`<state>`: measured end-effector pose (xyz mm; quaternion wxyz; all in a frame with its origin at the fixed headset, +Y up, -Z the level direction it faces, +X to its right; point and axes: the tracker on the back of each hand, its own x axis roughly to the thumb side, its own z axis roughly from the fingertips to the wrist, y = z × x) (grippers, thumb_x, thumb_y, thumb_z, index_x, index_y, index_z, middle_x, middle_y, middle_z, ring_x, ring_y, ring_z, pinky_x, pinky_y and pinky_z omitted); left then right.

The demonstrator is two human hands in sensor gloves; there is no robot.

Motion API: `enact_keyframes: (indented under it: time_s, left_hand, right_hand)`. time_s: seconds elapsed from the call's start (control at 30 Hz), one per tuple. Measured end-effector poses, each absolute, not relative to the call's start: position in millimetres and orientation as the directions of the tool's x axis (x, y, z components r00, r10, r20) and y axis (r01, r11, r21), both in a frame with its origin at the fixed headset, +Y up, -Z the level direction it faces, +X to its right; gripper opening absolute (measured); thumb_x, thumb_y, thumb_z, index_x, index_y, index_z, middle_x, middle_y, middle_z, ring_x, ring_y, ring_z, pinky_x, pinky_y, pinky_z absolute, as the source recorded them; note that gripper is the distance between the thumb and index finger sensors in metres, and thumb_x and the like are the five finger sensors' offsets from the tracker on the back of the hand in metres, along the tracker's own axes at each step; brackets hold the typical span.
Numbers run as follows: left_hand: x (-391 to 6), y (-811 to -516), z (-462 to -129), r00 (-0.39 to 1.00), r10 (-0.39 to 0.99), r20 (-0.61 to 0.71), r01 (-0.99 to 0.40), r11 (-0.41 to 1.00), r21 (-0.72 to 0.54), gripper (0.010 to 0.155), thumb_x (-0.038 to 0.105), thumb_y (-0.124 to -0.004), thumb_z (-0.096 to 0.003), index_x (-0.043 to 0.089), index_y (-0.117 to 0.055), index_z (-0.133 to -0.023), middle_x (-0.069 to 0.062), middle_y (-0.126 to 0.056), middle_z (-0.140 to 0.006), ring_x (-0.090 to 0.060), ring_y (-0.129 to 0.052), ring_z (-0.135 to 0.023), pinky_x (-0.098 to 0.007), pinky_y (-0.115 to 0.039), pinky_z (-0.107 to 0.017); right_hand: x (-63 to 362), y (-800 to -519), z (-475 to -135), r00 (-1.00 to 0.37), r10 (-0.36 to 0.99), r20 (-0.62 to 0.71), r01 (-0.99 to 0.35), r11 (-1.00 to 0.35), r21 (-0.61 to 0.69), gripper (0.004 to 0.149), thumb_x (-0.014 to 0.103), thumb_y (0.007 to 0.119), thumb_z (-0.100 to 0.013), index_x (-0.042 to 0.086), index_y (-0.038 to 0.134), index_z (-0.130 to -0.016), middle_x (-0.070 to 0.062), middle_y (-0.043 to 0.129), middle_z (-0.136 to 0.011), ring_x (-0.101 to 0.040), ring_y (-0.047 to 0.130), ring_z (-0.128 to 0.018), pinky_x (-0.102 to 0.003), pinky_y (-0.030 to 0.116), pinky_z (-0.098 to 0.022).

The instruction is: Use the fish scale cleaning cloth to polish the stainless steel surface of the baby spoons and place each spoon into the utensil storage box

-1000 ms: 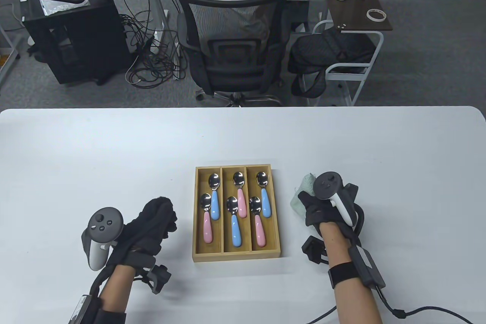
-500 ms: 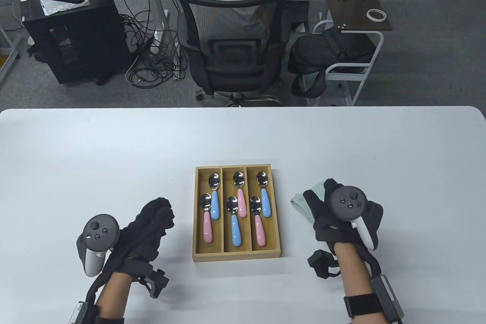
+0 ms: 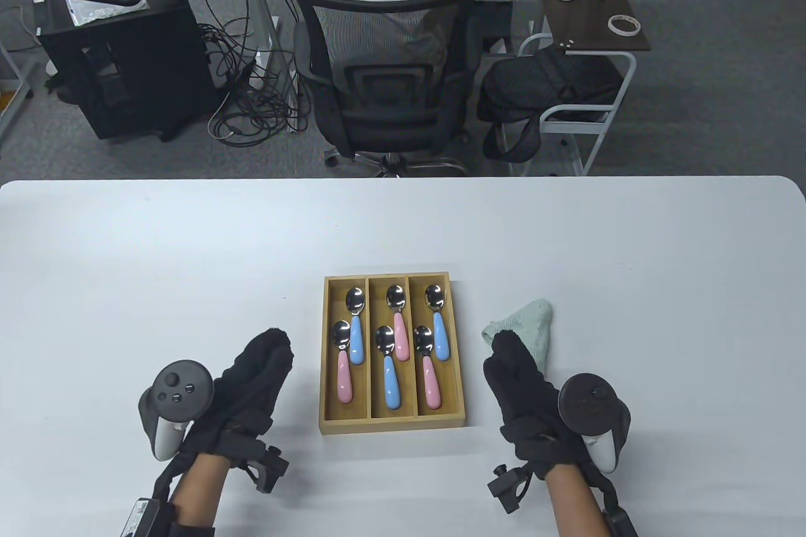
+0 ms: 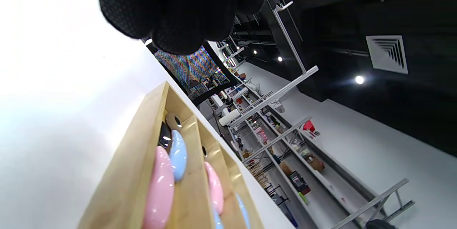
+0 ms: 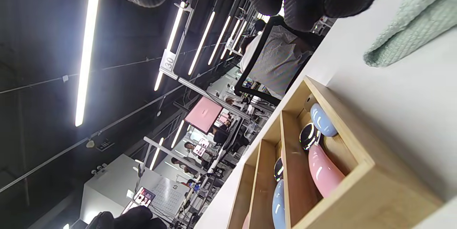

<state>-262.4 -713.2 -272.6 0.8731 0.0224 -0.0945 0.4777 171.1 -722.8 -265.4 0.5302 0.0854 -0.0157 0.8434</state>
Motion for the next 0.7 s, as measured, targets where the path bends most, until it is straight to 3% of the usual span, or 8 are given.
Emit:
enact_keyframes:
  time_s: [0.33,0.7]
  left_hand:
    - [-264.0,-713.8,-274.9,0.523,0.836,0.167,-0.840,0.539,-0.062,0.067,0.055,-0.055,-0.0637,0.008,-0.055,-0.111,-0.014,-0.073,-0.103,-0.039,-0.088,-0.085,-0.054,-0.078,-0.062]
    - [-260.4,-709.3,-275.5,0.594,0.780,0.199,-0.786,0.615,-0.062,0.066,0.055,-0.055,-0.0636,0.008,-0.056,-0.110,-0.014,-0.073,-0.103,-0.038,-0.089,-0.085,-0.055,-0.078,-0.062]
  right_hand:
    - [169.7,-725.9,-263.7,-0.436,0.886,0.156,-0.891,-0.450,0.065,0.067,0.048,0.055,-0.066,-0.001,0.041,-0.109,-0.029,0.054,-0.108,-0.052,0.070,-0.091,-0.062,0.066,-0.065]
    - [163.5,-719.2,-259.6,-0.511,0.823,0.247,-0.850,-0.527,-0.002,0.062,0.048,0.056,-0.067,0.003,0.047,-0.108,-0.024,0.061,-0.106,-0.047,0.076,-0.090,-0.059,0.070,-0.064]
